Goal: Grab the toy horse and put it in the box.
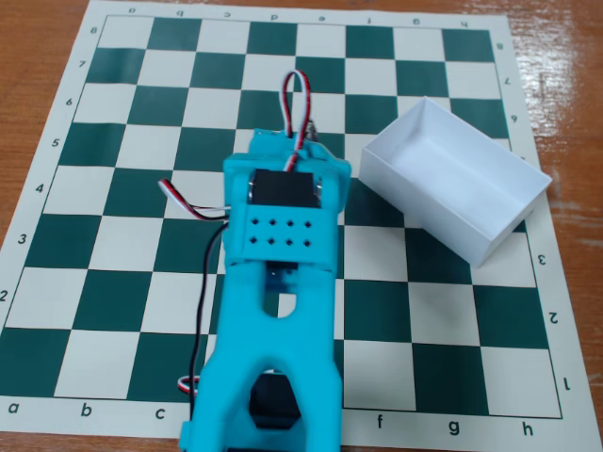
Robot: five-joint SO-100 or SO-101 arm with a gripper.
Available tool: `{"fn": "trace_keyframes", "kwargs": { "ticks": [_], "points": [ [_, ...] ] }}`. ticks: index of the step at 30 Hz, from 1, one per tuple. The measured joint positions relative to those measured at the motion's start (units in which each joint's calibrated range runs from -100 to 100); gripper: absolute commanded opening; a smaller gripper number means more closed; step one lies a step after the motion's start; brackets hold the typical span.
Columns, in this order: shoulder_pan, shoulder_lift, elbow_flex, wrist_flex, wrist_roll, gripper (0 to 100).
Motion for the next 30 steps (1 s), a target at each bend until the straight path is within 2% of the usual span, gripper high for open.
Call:
{"fn": "trace_keyframes", "kwargs": {
  "ticks": [6, 18, 25, 30],
  "points": [
    [8.4, 2.3, 7.4, -15.5, 2.2, 0],
    [14.8, 16.4, 7.5, -38.0, 3.4, 0],
    [16.4, 29.3, 3.0, -47.6, 4.0, 0],
    [17.5, 37.6, -4.2, -50.6, 4.1, 0]
  ]
}}
